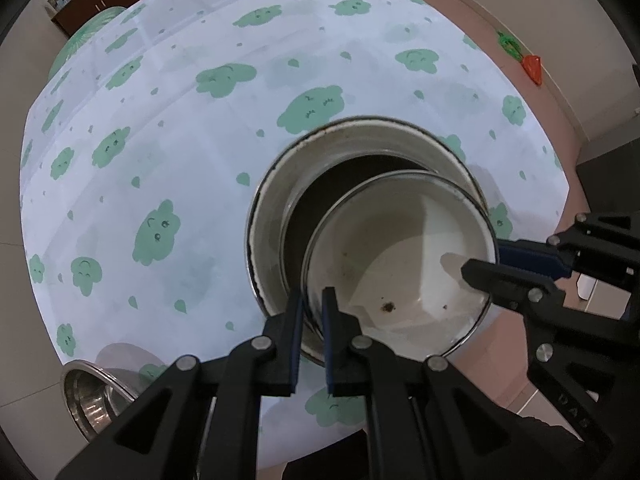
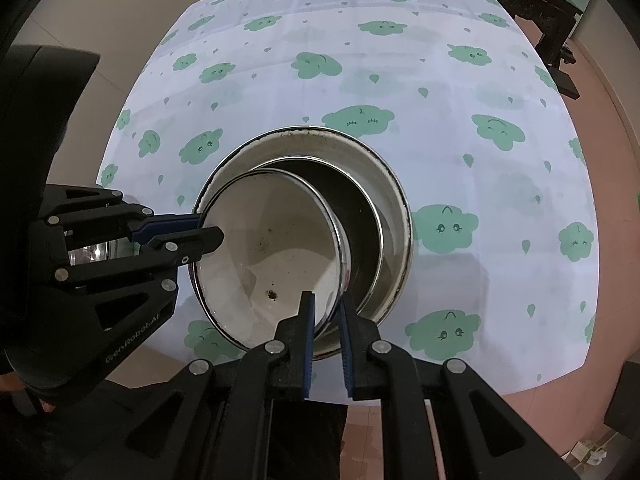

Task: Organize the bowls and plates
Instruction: 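Lower the white enamel bowl into the steel bowl stack with both tools, then open both tools to release the white enamel bowl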

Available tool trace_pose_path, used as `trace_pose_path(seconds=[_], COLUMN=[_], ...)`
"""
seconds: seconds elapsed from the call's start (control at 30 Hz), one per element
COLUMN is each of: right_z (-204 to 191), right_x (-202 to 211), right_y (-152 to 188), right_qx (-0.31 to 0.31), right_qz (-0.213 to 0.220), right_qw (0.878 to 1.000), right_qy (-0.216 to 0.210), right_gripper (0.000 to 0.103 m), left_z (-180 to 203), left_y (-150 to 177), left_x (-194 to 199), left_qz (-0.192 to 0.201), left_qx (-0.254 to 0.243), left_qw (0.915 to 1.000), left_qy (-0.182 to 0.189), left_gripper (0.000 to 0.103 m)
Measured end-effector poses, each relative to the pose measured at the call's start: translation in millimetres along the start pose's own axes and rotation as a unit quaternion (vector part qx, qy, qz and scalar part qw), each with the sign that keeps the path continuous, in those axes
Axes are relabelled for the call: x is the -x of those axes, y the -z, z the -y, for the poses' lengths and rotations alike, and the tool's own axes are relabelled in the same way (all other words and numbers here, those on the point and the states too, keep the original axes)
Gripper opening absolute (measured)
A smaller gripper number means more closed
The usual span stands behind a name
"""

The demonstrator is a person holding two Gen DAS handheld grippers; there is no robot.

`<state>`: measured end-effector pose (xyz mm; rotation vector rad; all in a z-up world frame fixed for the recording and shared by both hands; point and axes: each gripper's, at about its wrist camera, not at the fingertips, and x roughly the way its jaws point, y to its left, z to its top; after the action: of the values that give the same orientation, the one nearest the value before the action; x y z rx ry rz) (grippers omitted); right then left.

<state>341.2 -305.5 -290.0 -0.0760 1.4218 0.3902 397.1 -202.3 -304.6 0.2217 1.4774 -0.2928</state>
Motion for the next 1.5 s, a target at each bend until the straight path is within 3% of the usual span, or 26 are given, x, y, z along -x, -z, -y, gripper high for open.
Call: trace_pose_path(seconds=[0.53, 0.63, 0.7, 0.8, 0.97, 1.1, 1.33, 1.5], right_z=[2.9, 4.1, 4.3, 3.6, 1.8, 4.2, 6.3, 6.5], right_x=[-8.5, -6.3, -4.1, -1.4, 1.9, 8.3, 14.2, 18.5], right_y=[0.5, 0.3, -0.2, -1.3, -1.0, -0.5, 0.6, 1.1], right_qx=[-0.008, -0.01, -0.012, -0.008, -0.005, -0.006, -0.005, -0.007], right_qz=[-0.005, 0.002, 0.007, 0.012, 0.019, 0.031, 0.039, 0.053], right_qw=[1.0, 1.0, 1.0, 1.0, 1.0, 0.999, 0.999, 0.999], right_qy=[-0.007, -0.008, -0.007, -0.007, -0.005, 0.005, 0.005, 0.006], right_gripper=[0.015, 0.016, 0.018, 0.032, 0.033, 0.033, 0.033, 0.033], left_z=[0.4, 0.5, 1.6, 1.2, -0.1, -0.1, -0.1, 0.3], left_y=[-1.3, -1.1, -1.0, -0.4, 0.8, 0.8, -0.3, -0.8], left_x=[-5.0, -4.9, -4.3, -3.2, -1.1, 2.1, 7.7, 13.1], left_qz=[-0.006, -0.007, -0.006, -0.004, -0.002, 0.003, 0.012, 0.022], left_qx=[0.005, 0.004, 0.003, 0.003, 0.009, 0.012, 0.015, 0.017], left_qw=[1.0, 1.0, 1.0, 1.0, 1.0, 0.9999, 0.9998, 0.9996], left_qy=[0.001, 0.001, 0.003, 0.003, 0.001, -0.003, -0.008, -0.011], left_gripper=[0.007, 0.013, 0.014, 0.014, 0.015, 0.027, 0.034, 0.048])
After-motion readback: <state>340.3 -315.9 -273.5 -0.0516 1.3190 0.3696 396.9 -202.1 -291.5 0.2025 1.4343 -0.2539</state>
